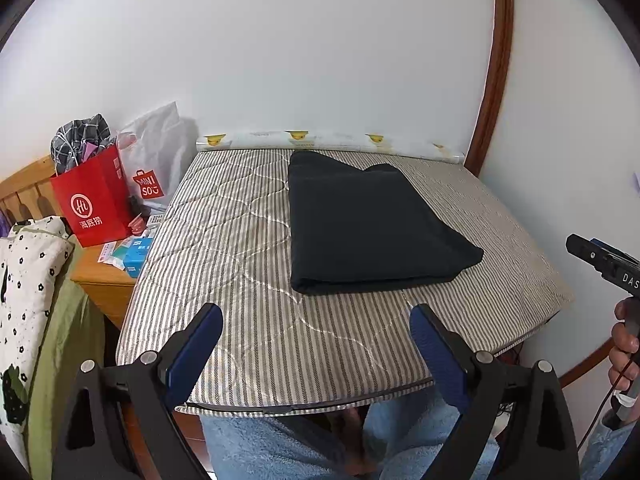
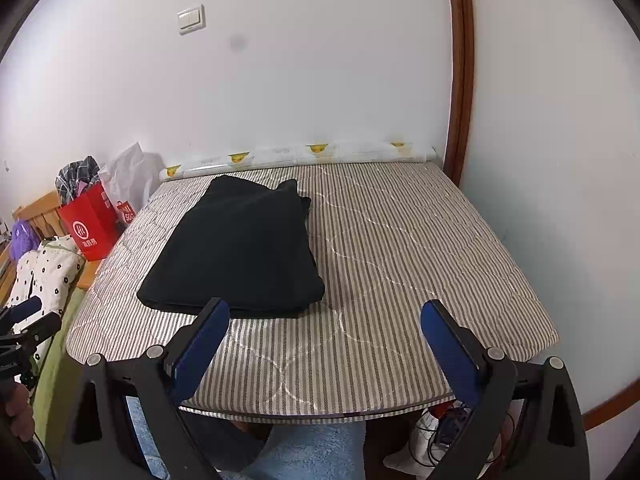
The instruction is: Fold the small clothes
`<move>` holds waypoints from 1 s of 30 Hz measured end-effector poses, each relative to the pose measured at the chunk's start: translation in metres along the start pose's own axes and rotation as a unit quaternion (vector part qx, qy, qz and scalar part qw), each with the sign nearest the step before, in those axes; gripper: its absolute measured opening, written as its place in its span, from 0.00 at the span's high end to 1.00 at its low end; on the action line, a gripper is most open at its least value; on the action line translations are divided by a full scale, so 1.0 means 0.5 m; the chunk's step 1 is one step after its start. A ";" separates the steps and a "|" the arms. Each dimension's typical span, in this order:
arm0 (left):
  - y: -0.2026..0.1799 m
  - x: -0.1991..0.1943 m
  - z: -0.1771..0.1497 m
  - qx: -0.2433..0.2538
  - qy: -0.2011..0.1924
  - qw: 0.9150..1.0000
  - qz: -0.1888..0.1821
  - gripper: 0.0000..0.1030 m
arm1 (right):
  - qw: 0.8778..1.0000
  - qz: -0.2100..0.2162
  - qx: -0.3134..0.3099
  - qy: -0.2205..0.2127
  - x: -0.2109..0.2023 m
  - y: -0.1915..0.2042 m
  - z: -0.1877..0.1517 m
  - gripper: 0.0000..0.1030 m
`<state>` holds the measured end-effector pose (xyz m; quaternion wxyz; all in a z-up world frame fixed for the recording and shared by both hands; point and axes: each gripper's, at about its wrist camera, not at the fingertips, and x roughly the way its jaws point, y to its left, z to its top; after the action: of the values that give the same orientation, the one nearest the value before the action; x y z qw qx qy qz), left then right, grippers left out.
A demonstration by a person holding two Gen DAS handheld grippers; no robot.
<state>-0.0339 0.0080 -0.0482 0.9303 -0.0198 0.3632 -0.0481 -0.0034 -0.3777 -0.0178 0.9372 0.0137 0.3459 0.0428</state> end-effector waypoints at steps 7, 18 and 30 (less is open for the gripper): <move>-0.010 -0.003 0.001 0.002 -0.002 1.000 -0.005 0.08 | 1.000 -0.001 0.010 -0.002 -0.007 -0.009 -0.002 0.07; -0.026 -0.001 0.000 0.008 -0.002 1.000 -0.009 0.08 | 1.000 -0.004 0.019 -0.002 -0.010 -0.025 -0.005 0.07; -0.028 -0.007 0.003 0.002 -0.004 1.000 -0.013 0.08 | 1.000 -0.003 0.021 -0.005 -0.017 -0.025 -0.008 0.07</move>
<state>-0.0363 -0.0056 -0.0439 0.9311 -0.0228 0.3588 -0.0612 -0.0115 -0.3911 -0.0163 0.9386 0.0328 0.3418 0.0328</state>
